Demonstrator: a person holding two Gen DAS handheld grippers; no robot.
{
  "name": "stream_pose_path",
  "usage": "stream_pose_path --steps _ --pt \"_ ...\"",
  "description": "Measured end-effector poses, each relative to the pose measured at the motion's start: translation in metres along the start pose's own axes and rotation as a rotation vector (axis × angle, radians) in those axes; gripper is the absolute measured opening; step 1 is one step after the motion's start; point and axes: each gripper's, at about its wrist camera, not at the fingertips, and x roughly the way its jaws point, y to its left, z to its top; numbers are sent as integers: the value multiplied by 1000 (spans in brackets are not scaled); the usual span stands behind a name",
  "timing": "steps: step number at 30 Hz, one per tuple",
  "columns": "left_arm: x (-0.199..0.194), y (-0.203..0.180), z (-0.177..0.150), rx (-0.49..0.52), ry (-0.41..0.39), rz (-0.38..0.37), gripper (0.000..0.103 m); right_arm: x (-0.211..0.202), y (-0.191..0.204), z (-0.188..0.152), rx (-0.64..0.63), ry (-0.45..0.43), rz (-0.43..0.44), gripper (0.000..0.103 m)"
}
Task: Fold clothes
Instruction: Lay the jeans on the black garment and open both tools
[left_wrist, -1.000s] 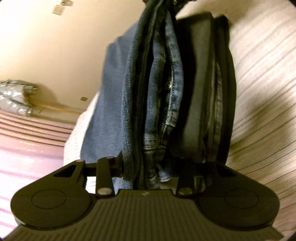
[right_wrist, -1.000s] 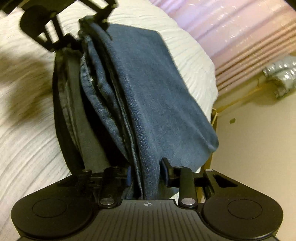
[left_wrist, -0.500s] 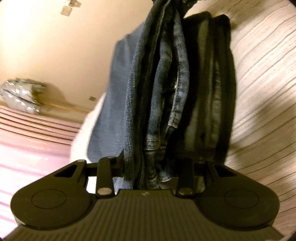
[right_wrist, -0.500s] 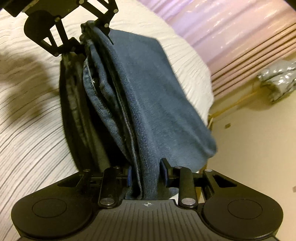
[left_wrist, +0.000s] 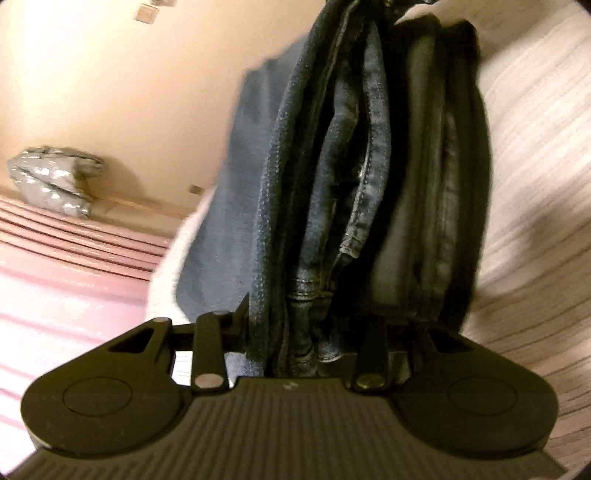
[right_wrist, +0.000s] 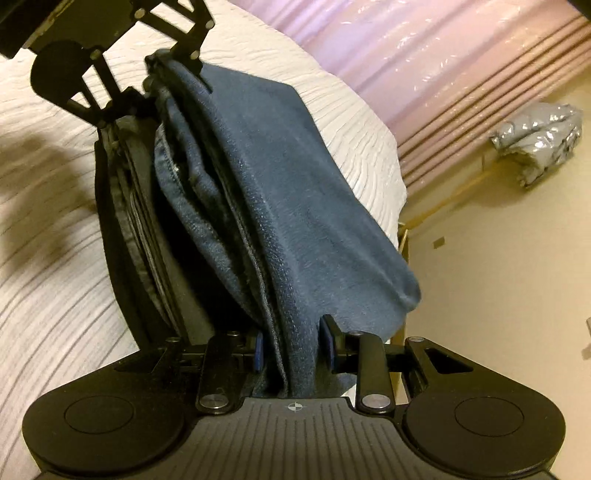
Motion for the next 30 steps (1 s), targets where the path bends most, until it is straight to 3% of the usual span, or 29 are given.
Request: stream_pose_path --steps 6,10,11,15,17,20,23,26,27,30 --pt "8 3 -5 -14 8 -11 43 3 13 -5 -38 8 -11 31" --pt "-5 18 -7 -76 7 -53 47 -14 9 -7 1 50 0 53" --pt "-11 22 -6 -96 5 -65 47 -18 8 -8 11 61 2 53" --pt "-25 56 -13 -243 18 -152 46 -45 5 -12 90 90 33 53" --pt "-74 30 -25 -355 13 -138 45 -63 0 -9 185 78 68 53" --pt "-100 37 -28 -536 -7 -84 44 -84 -14 1 345 7 90 53" --pt "-77 61 -24 -649 10 -105 44 -79 -35 10 516 -39 86 53" --pt "-48 58 -17 -684 57 -206 40 -53 -52 9 696 -15 98 53" --pt "-42 53 -14 -676 68 -222 38 -43 -52 7 724 13 109 53" --pt "-33 44 -6 -649 84 -237 38 -15 -29 1 642 80 149 53"
